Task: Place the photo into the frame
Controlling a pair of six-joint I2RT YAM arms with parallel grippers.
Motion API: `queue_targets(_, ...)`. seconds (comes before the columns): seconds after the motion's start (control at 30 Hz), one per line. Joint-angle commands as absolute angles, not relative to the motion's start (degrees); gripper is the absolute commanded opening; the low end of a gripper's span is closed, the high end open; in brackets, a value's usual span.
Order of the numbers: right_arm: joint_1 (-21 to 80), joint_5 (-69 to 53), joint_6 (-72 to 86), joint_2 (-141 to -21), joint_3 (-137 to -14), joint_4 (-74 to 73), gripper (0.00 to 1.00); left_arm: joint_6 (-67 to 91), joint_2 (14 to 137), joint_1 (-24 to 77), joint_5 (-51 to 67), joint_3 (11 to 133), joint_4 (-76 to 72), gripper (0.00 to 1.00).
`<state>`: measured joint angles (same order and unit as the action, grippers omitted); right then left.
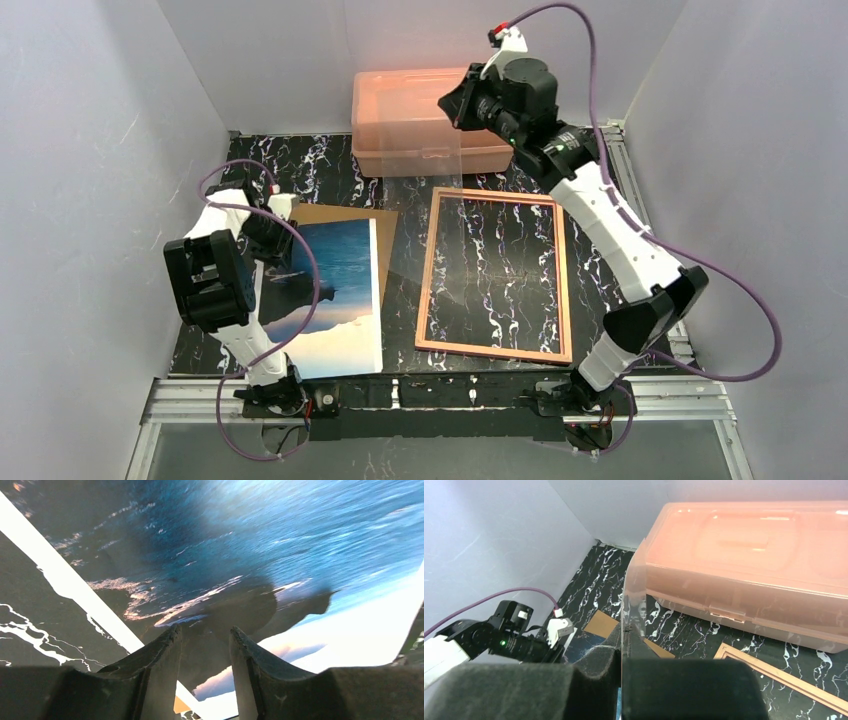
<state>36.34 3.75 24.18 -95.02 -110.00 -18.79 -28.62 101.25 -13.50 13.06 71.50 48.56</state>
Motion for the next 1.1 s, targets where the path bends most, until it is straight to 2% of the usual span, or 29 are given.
queue_targets(0.0,36.12,1.98,24.25,-90.98,-115.99,-25.75,0.01,-25.57,97.36,-13.03,20.75,80.05,55.32,0.43)
queue_targets(0.07,36.17,-0.86,25.6,-89.54,-116.04,-26.47,0.01,-24.2,95.29,-12.7,25.0,83.57,57.76,0.56)
queue_targets(0.1,36.13,-2.35,26.33,-88.61,-115.56,-26.14,0.01,-23.65,94.05,-12.52,27.73,84.99,58.63,0.69)
queue_targets(0.13,36.15,-3.69,27.02,-87.61,-114.93,-25.57,0.01,-22.9,92.65,-12.28,30.35,86.2,59.3,0.94)
queue_targets(0.17,36.14,-5.31,27.73,-86.58,-114.2,-24.69,0.01,-22.19,91.39,-11.89,34.04,87.29,59.89,0.98)
queue_targets(0.47,35.9,-15.81,40.64,-82.04,-113.11,-18.28,0.01,-21.48,82.81,-11.51,63.27,85.7,59.59,0.98)
queue_targets(0.87,34.75,-19.54,55.42,-77.13,-104.23,-7.6,0.01,-27.31,76.86,-12.47,87.2,80.34,59.75,0.98)
queue_targets(1.07,33.63,-22.1,62.47,-75.6,-98.77,0.34,0.01,-28.24,75.58,-12.48,90.66,79.06,59.63,0.98)
